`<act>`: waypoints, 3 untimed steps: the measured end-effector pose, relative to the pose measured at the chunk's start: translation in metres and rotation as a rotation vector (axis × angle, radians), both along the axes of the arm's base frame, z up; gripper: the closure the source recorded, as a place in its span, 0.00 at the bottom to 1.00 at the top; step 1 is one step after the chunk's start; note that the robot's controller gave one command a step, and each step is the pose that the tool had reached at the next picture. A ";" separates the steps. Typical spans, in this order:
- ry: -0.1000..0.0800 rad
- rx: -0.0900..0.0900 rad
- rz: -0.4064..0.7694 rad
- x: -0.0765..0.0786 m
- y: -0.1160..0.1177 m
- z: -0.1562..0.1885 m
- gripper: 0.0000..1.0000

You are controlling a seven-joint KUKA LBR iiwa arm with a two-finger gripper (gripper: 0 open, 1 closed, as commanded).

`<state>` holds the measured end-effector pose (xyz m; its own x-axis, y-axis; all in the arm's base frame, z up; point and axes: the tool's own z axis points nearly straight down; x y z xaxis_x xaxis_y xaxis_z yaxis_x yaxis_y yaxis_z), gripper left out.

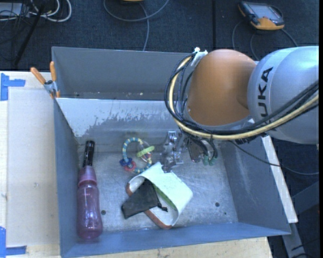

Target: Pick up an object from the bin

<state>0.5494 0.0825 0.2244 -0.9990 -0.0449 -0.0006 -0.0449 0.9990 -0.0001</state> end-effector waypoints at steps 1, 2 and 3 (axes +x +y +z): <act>0.000 0.000 0.001 0.000 0.000 0.000 1.00; -0.003 0.001 0.121 0.013 -0.006 -0.010 1.00; 0.000 0.000 0.408 0.052 -0.015 -0.018 1.00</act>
Offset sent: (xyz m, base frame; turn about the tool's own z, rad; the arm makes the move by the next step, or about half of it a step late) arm 0.0449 -0.0314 -0.0414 -0.3930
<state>0.6013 0.0670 0.2067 -0.8991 -0.4378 -0.0002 -0.4378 0.8991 0.0003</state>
